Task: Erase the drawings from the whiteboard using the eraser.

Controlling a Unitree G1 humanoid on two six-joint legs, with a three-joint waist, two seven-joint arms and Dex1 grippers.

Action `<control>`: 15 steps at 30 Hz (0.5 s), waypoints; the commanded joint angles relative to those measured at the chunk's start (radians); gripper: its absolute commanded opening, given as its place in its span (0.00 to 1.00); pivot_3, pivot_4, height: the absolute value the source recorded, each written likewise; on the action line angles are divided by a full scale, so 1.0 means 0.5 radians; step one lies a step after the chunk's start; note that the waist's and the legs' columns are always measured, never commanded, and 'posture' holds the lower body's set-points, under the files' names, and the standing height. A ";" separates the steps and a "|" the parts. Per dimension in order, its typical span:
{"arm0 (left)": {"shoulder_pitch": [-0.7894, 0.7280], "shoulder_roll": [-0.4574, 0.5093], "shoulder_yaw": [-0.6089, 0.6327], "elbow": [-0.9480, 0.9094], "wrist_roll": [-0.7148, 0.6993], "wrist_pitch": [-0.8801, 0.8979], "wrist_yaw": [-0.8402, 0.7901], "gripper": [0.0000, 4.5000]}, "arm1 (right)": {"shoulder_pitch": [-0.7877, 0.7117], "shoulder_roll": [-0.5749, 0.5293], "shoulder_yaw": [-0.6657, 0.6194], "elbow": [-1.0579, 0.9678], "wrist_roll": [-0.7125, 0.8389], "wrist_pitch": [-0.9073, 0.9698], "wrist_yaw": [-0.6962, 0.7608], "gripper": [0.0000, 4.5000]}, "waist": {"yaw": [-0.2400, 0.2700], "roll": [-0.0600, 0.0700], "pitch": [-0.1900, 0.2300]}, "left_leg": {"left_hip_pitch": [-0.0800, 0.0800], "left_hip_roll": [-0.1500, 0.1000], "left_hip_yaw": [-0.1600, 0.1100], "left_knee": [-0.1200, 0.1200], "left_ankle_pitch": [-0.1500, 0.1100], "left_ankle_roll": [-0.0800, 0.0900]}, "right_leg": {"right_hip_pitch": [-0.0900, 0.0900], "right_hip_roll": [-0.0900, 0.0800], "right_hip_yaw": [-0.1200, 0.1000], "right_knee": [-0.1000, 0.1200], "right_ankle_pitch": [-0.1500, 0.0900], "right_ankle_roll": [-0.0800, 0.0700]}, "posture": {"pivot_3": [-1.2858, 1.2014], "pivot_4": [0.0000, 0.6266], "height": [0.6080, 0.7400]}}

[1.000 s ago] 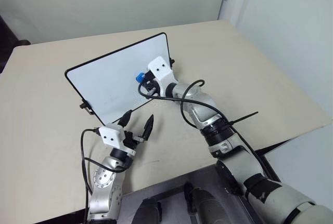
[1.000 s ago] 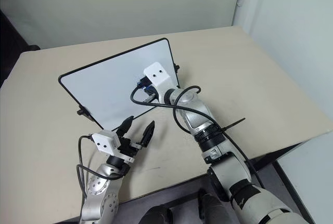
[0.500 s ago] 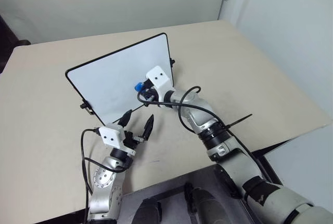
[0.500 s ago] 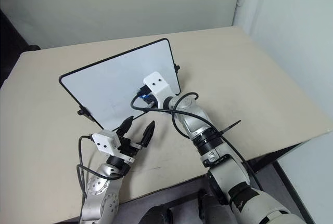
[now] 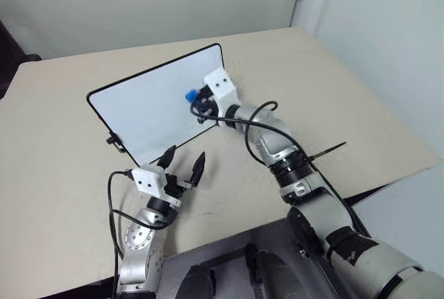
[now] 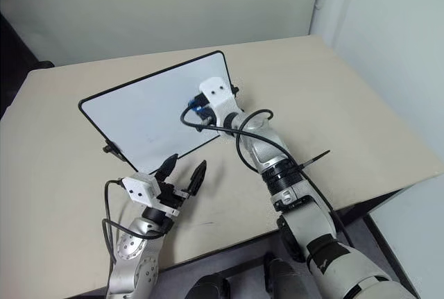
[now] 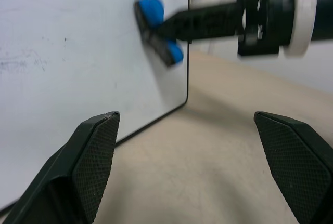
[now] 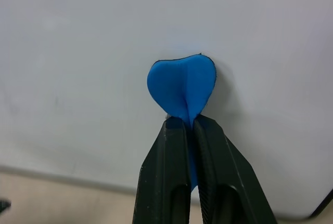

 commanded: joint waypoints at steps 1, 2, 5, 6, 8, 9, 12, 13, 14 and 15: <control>-0.023 -0.004 0.001 -0.013 0.000 -0.042 -0.011 1.00 | -0.029 -0.017 -0.042 -0.116 0.016 -0.028 -0.042 0.00 | 0.000 0.000 0.000 | 0.000 0.000 0.000 0.000 0.000 0.000 | 0.000 0.000 0.000 0.000 0.000 0.000 | 0.52 0.24 1.00; -0.027 -0.004 -0.001 -0.009 0.002 -0.043 -0.013 1.00 | -0.010 -0.027 -0.050 -0.137 0.017 -0.024 -0.047 0.00 | 0.001 0.000 0.000 | 0.000 0.000 0.000 0.000 0.000 0.000 | 0.000 0.000 0.000 0.000 0.000 0.000 | 0.52 0.24 1.00; -0.030 -0.005 -0.006 -0.002 0.003 -0.045 -0.018 1.00 | 0.069 -0.061 -0.061 -0.251 0.029 0.026 -0.050 0.00 | 0.003 0.000 0.000 | 0.000 0.000 0.000 0.000 -0.001 -0.001 | 0.000 0.000 0.000 0.000 0.002 -0.004 | 0.52 0.24 1.00; -0.030 -0.005 -0.007 -0.002 0.003 -0.045 -0.019 1.00 | 0.103 -0.073 -0.061 -0.306 0.034 0.055 -0.047 0.00 | 0.007 0.000 0.000 | 0.000 0.000 0.000 0.000 -0.001 -0.001 | 0.000 0.000 0.000 0.000 0.004 -0.007 | 0.52 0.24 1.00; -0.030 -0.006 -0.009 0.001 0.005 -0.047 -0.020 1.00 | 0.191 -0.120 -0.067 -0.472 0.050 0.142 -0.033 0.00 | 0.016 0.000 0.000 | 0.000 0.000 0.000 0.000 -0.001 -0.001 | 0.001 -0.001 0.000 0.000 0.004 -0.009 | 0.52 0.24 1.00; -0.029 -0.007 -0.011 0.001 0.006 -0.047 -0.020 1.00 | 0.236 -0.149 -0.074 -0.567 0.063 0.195 -0.025 0.00 | 0.019 0.000 0.000 | 0.000 0.000 0.001 0.000 -0.001 -0.001 | 0.001 -0.001 0.000 -0.001 0.004 -0.008 | 0.52 0.24 1.00; -0.022 -0.011 -0.021 -0.004 0.010 -0.047 -0.019 1.00 | 0.385 -0.272 -0.086 -0.874 0.099 0.418 0.002 0.00 | 0.025 0.000 0.000 | 0.000 -0.001 0.003 0.000 -0.002 0.000 | 0.002 -0.001 0.001 -0.001 0.002 -0.006 | 0.52 0.24 1.00; -0.018 -0.014 -0.027 -0.007 0.013 -0.047 -0.018 1.00 | 0.438 -0.325 -0.088 -0.979 0.110 0.497 0.010 0.00 | 0.026 0.000 0.000 | 0.000 -0.001 0.003 0.001 -0.002 0.000 | 0.002 -0.001 0.000 -0.001 0.001 -0.006 | 0.52 0.24 1.00; -0.012 -0.017 -0.034 -0.011 0.015 -0.047 -0.016 1.00 | 0.485 -0.372 -0.096 -1.078 0.128 0.573 0.016 0.00 | 0.029 0.000 0.000 | 0.000 -0.001 0.003 0.001 -0.002 0.000 | 0.002 -0.002 0.001 -0.001 0.000 -0.006 | 0.52 0.24 1.00; -0.009 -0.020 -0.040 -0.012 0.017 -0.046 -0.015 1.00 | 0.530 -0.420 -0.129 -1.187 0.170 0.711 0.024 0.00 | 0.028 0.000 0.000 | 0.000 -0.001 0.003 0.001 -0.002 0.000 | 0.003 -0.001 0.001 -0.001 -0.001 -0.005 | 0.52 0.24 1.00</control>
